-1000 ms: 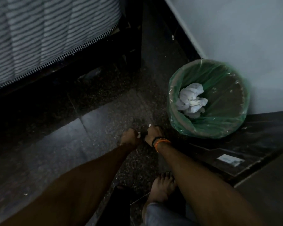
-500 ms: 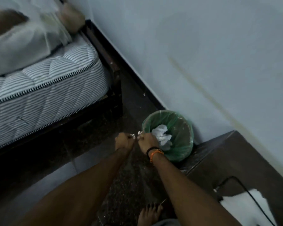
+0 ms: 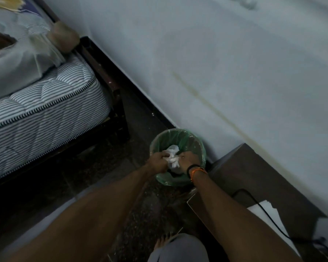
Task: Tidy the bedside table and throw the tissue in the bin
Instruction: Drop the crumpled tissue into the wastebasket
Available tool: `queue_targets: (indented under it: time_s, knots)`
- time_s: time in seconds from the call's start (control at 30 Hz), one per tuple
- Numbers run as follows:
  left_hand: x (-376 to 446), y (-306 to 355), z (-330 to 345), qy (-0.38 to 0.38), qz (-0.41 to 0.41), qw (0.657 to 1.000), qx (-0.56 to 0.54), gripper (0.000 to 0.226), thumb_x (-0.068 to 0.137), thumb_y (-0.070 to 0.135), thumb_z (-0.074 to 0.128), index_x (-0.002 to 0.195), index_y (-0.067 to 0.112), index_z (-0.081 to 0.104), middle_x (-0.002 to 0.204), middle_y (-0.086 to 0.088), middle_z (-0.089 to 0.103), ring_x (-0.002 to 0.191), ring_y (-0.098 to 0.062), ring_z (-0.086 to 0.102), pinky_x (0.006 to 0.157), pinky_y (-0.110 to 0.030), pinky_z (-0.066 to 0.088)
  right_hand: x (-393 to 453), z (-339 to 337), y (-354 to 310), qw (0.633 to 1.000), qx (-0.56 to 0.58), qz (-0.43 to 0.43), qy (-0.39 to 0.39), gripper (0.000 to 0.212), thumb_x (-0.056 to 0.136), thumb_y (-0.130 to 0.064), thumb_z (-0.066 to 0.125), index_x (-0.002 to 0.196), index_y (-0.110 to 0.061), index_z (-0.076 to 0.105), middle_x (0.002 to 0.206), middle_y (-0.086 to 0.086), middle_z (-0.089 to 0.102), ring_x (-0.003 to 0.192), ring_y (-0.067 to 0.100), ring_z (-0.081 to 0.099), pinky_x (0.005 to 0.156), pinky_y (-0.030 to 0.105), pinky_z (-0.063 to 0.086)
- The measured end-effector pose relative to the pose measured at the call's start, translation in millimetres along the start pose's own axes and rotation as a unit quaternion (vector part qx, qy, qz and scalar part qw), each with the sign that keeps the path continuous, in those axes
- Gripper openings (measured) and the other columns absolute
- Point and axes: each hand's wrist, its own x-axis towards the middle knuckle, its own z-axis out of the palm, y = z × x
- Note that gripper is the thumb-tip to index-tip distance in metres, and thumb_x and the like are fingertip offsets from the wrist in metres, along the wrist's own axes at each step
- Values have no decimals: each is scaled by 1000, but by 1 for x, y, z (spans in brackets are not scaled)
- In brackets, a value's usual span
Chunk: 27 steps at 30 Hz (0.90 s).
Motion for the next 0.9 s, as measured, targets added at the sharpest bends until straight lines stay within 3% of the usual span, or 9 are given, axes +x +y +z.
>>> queue_targets:
  time_s: [0.03,0.1,0.17,0.23,0.33,0.47,0.67,0.8,0.9]
  knots:
    - [-4,3,2,10,5,1000,5,44,85,-1,58,128,7,60,116,-21,63,80,-25,63,59,-27,53,-2,-5,4,1000,-4,-8,11,30,94,-9,48,66,-13,58,96,21,65,95,35,59,79,38,46]
    - [-8,3,5,30,27,999,34,39,82,2,58,121,8,64,109,-21,66,80,-28,65,61,-29,54,-10,-17,12,1000,-4,-5,27,40,92,-6,46,54,-15,38,68,11,49,70,30,48,63,35,37]
    - [-21,15,6,28,43,998,45,28,85,5,61,112,5,66,100,-17,66,85,-29,65,69,-34,57,-20,-29,17,999,9,-7,49,34,91,-5,46,58,-4,48,66,14,50,61,29,47,61,38,43]
    - [-35,30,9,33,55,997,50,18,82,9,66,99,7,68,95,-14,67,89,-29,67,80,-39,58,-37,-45,20,998,21,-12,61,26,91,-4,46,77,5,65,82,22,64,76,37,59,75,44,52]
    - [-53,49,16,32,72,995,58,16,74,10,65,88,10,72,101,-15,72,91,-32,70,82,-44,60,-64,-67,24,994,39,-29,102,29,92,-2,46,105,8,69,107,27,68,95,42,63,84,48,54]
    - [-91,75,34,10,107,989,103,10,76,11,63,78,9,72,88,-12,73,90,-33,70,80,-47,60,-109,-89,37,987,41,-49,148,29,91,-5,47,100,-1,74,106,19,72,97,36,65,88,44,55]
    - [-150,91,78,-21,196,965,175,12,88,3,59,79,7,64,71,-6,60,69,-20,58,46,-13,40,-168,-103,79,981,51,-34,184,25,89,-5,53,99,-10,75,110,9,73,107,27,64,96,39,52]
    - [-181,98,110,-79,235,944,215,19,86,0,53,88,0,72,91,-16,73,81,-26,64,73,-32,53,-209,-109,125,978,55,-4,202,24,88,-7,55,100,-12,75,113,8,72,111,29,63,99,42,50]
    - [-205,103,132,-120,253,931,234,20,86,2,56,93,-2,74,98,-19,74,94,-32,69,80,-37,55,-242,-114,160,975,62,21,215,24,88,-8,56,100,-9,76,112,10,72,109,31,63,96,41,51]
